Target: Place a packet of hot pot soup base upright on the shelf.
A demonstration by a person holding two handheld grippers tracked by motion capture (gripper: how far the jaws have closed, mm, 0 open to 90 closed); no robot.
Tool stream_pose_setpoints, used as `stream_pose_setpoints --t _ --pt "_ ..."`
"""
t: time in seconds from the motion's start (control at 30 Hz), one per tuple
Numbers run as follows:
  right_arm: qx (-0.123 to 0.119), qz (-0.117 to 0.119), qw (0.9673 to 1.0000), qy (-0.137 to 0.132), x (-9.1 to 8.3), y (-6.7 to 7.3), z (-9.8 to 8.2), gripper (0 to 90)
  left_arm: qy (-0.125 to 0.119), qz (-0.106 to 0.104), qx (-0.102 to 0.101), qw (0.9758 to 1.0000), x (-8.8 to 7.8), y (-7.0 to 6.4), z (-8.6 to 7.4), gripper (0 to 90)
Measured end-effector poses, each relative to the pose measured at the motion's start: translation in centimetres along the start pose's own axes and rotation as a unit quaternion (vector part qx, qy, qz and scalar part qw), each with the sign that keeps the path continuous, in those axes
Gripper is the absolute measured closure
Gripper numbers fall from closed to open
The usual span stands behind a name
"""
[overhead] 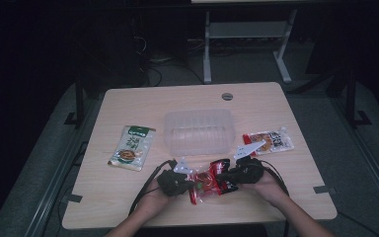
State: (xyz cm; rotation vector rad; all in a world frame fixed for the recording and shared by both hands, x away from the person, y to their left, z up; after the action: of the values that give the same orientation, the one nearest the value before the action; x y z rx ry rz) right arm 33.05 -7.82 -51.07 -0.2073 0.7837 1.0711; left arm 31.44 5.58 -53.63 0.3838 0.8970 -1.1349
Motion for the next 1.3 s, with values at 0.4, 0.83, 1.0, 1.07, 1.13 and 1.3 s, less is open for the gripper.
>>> stream_pose_setpoints --t 0.4,0.83,1.0,1.07,1.13,1.3 --pt "-0.002 0.036 0.9987 -0.036 -1.3 1.1 1.3 89.9 -0.016 -0.02 -0.01 0.9996 0.0 -0.2 0.3 89.8" --pt "-0.015 0.074 0.994 -0.079 -2.8 3.4 3.4 90.0 -0.066 -0.054 0.01 0.9963 -1.0 -1.4 1.9 89.7" --pt "-0.02 0.073 0.9928 -0.093 -3.3 3.2 3.7 90.0 -0.071 -0.061 -0.002 0.9956 -2.1 -0.9 1.8 82.3" --pt "-0.022 0.074 0.9926 -0.094 -3.6 3.2 3.7 90.0 -0.066 -0.058 0.001 0.9961 -2.5 -0.6 1.4 77.5" --pt "-0.024 0.075 0.9922 -0.096 -3.8 3.3 3.8 90.0 -0.068 -0.058 -0.001 0.996 -3.0 -0.5 1.3 74.4" --pt "-0.028 0.072 0.9916 -0.104 -4.3 3.3 4.3 90.0 -0.062 -0.063 -0.018 0.9959 -3.9 -0.3 0.3 61.2"
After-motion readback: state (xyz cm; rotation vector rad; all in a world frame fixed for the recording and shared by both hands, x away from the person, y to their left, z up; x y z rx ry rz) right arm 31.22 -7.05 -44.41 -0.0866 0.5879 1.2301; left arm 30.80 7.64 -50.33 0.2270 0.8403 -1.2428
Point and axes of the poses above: each handheld gripper's, and its own axes: x roughly forward along the jaws, z roughly out of its top, y roughly to its left, the point moved 10 cm from there along x, roughly forward along the jaws, and after that the axes turned 7 degrees about -z, right-handed, at the moved point
